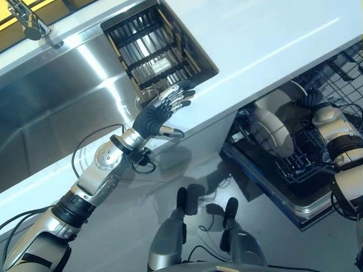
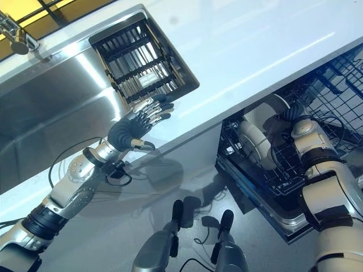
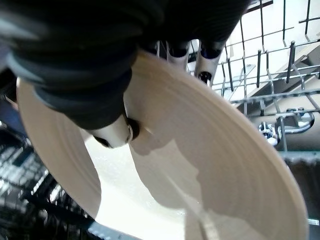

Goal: Pick up plates and place into dishwasher.

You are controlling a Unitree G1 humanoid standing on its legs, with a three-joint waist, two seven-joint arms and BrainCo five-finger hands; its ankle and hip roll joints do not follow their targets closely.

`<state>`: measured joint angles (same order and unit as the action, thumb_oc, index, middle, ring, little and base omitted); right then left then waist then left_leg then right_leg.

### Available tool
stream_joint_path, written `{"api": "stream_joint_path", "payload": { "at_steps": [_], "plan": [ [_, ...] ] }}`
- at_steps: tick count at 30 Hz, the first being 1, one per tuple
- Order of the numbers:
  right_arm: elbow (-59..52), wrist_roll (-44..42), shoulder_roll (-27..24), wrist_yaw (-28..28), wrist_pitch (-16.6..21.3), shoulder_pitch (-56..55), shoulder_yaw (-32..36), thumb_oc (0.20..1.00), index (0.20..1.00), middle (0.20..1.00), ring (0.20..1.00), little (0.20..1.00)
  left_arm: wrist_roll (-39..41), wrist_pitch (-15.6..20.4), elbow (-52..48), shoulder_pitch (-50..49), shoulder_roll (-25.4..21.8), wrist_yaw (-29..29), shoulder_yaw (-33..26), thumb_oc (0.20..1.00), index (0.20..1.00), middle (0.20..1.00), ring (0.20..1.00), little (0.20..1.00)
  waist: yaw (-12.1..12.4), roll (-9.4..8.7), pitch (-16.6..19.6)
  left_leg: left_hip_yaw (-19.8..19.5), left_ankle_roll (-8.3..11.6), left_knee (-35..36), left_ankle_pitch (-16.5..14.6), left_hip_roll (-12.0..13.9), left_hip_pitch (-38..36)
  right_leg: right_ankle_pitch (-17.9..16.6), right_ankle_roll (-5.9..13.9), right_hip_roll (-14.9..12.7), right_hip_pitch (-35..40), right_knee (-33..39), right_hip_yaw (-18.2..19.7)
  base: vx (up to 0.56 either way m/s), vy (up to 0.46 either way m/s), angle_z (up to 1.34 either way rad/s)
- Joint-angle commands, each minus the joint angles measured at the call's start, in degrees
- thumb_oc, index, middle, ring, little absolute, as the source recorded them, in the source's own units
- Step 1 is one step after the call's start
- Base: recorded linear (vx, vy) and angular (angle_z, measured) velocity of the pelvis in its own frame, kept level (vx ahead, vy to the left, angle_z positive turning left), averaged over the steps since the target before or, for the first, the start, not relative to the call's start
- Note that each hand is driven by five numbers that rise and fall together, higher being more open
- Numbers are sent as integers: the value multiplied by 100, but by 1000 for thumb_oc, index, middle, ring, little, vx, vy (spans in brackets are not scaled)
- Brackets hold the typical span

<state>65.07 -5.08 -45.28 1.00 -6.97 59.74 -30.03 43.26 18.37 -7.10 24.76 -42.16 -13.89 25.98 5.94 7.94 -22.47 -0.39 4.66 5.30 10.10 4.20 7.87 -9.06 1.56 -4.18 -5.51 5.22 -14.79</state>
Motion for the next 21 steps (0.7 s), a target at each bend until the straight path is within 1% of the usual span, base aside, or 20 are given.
{"api": "stream_joint_path", "payload": {
  "at_steps": [1,5,9,11,12,13,15,16,18,20,21],
  "plan": [
    [32,-68,-172,-332,244,864,-466,200,200,200,200,200,223,282,-12,456,-89,-86,139,1000,1000,1000,1000,1000,108,4,-281,221,-127,-32,-719,-386,114,605,276,-264,-368,-327,-123,0,0,0],
    [177,-154,-118,-344,337,819,-374,200,200,200,200,200,310,230,-44,506,-144,-97,80,1000,1000,1000,1000,1000,123,-2,-289,250,-121,-30,-712,-377,110,575,300,-267,-366,-307,-125,-37,1,-1],
    [252,-319,-140,-347,320,752,-226,200,200,200,200,200,292,227,-61,420,-123,-176,29,1000,1000,1000,1000,1000,136,-24,-271,267,-124,-30,-716,-373,81,556,318,-272,-352,-311,-140,-16,-1,0],
    [252,-321,-175,-180,306,720,-193,200,200,200,200,200,275,229,-71,366,-118,-180,21,1000,1000,1000,1000,1000,127,-41,-256,290,-121,-30,-718,-358,60,542,325,-274,-344,-309,-133,0,0,0],
    [241,-361,-194,26,311,701,-159,200,200,200,200,200,266,228,-76,350,-120,-165,19,1000,1000,1000,1000,1000,112,-44,-247,306,-122,-30,-723,-351,45,538,326,-274,-336,-305,-124,0,0,0],
    [217,-347,-216,396,301,678,-73,200,200,200,200,200,269,249,-61,329,-123,-165,21,1000,1000,1000,1000,1000,94,-46,-233,325,-123,-30,-729,-344,28,529,327,-270,-322,-295,-113,0,0,0],
    [121,-307,-275,817,358,624,89,200,200,200,200,200,288,311,-52,258,-127,-169,19,1000,1000,1000,1000,1000,57,-46,-212,340,-128,-30,-745,-341,-7,520,331,-252,-294,-281,-88,1,47,0],
    [-20,-327,-325,1223,407,547,242,200,200,200,200,200,251,373,-64,152,-101,-176,7,1000,1000,1000,1000,1000,21,-46,-194,356,-127,-30,-754,-337,-40,516,337,-240,-267,-273,-60,22,85,0],
    [-297,-162,-384,1775,433,348,518,200,200,200,200,200,181,420,-137,-18,-67,-153,-22,1000,1000,1000,1000,1000,-43,-52,-150,390,-129,-30,-778,-337,-108,515,348,-223,-225,-268,-5,49,94,-1],
    [-485,-38,-457,2208,563,118,778,200,200,200,200,200,108,428,-197,-137,-12,-104,-15,1000,1000,1000,1000,1000,-105,-71,-85,445,-135,-30,-809,-329,-176,510,365,-227,-184,-265,34,60,76,-1],
    [-558,1,-498,2329,602,16,877,200,200,200,200,200,82,452,-222,-184,-11,-70,10,1000,1000,1000,1000,1000,-130,-79,-68,465,-139,-30,-827,-328,-204,511,373,-227,-172,-272,53,50,59,-1]
  ]
}}
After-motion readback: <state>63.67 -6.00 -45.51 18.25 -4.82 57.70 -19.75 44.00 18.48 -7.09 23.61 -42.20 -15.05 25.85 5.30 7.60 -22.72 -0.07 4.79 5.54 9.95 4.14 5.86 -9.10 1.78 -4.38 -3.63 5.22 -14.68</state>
